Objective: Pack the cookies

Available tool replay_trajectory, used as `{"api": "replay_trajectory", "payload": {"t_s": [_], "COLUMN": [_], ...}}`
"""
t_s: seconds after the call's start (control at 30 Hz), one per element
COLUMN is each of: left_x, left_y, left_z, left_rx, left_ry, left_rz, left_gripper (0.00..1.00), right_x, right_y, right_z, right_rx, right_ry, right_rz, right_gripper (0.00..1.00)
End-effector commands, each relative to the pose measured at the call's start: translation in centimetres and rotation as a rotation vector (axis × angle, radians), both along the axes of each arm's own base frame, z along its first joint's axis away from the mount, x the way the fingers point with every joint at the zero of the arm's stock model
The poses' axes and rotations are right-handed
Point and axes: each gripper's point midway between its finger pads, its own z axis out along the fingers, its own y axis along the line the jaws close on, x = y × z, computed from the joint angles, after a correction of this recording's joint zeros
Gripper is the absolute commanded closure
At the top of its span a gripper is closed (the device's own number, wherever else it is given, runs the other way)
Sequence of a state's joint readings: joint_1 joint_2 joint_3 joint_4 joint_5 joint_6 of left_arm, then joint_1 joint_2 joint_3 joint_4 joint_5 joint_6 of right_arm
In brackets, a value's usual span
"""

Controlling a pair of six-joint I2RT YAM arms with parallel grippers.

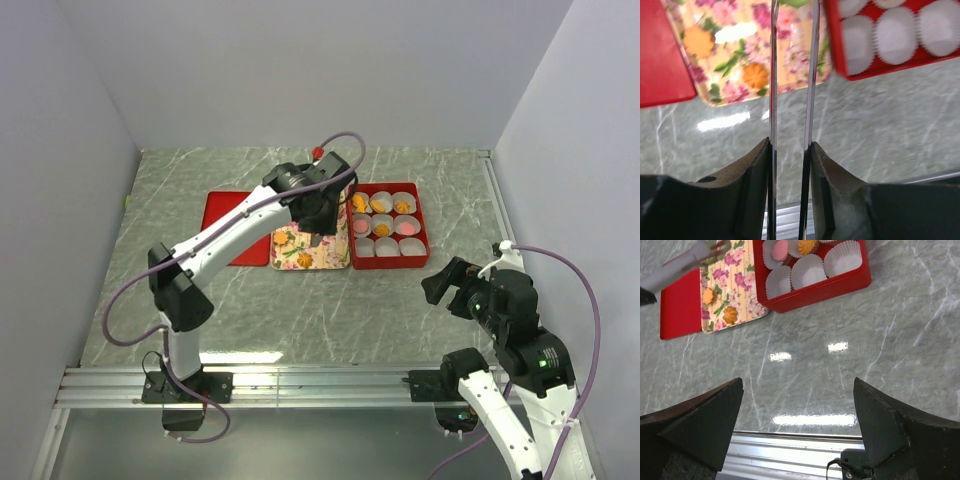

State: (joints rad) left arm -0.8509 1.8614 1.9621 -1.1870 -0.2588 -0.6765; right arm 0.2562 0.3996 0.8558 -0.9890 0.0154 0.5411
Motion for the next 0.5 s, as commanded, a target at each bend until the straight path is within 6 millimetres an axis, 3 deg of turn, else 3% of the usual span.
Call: {"api": "replay_trajectory", "payload": {"t_s": [0.0, 0.23, 0.47], "left_x": [-0.2, -2.9, -3.8], "left_y": [-2.8, -6.9, -7.8], "left_z": [2.3, 2.4, 0.0], "left_rx": [-0.045, -0.115, -0.082], "left_ry": [-0.035, -0.028, 0.009], "left_rz": [-0.087, -0.212, -0.242], "left_gripper": [0.65, 0.65, 0.66], "right_x": [0.4, 0.4, 0.4], "right_y": [0.0, -0.1, 0.0], "right_z": [0.5, 0.5, 0.5], "right_rx": [-0.002, -0.004, -0.006], "right_ry": [-0.039, -0.041, -0.037], "right_rz": [-0.003, -0.005, 0.005], "right_gripper": [0.03, 0.03, 0.03]}}
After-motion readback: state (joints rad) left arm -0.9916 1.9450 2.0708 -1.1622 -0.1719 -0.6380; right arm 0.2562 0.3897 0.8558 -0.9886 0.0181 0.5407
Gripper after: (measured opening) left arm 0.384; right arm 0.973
